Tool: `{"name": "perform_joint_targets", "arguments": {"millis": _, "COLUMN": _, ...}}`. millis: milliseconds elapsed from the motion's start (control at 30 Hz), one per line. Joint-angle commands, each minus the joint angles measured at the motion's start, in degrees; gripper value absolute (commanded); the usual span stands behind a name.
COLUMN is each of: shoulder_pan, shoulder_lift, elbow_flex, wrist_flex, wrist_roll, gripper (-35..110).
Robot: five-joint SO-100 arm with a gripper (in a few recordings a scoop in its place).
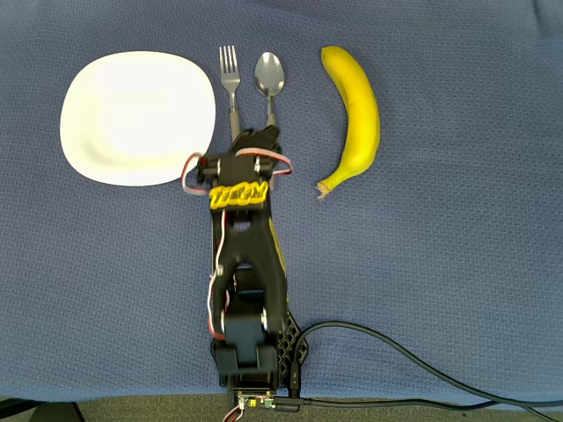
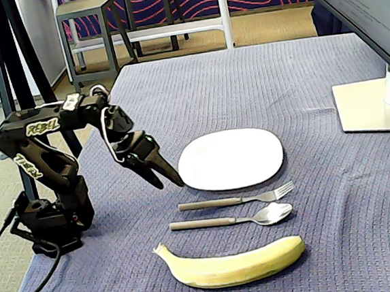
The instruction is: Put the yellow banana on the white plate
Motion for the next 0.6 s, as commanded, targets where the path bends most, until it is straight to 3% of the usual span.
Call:
{"name": "perform_joint_targets", "arguments": {"millis": 0, "shoulder_pan": 3.1, "shoulder_lift": -9.4, "elbow_flex": -8.3, "wrist_flex": -2.4, "wrist_roll": 4.4, "gripper": 28}}
{"name": "perform_joint_targets", "arguments": {"millis": 267, "shoulder_pan": 10.4, "shoulder_lift": -27.6, "elbow_flex": -22.1, "wrist_flex": -2.6, "wrist_roll": 10.5, "gripper": 32}}
{"name": "perform_joint_targets", "arguments": {"millis": 567, "shoulder_pan": 17.6, "shoulder_lift": -33.3, "elbow_flex": -35.9, "wrist_flex": 1.6, "wrist_roll": 9.4, "gripper": 37}}
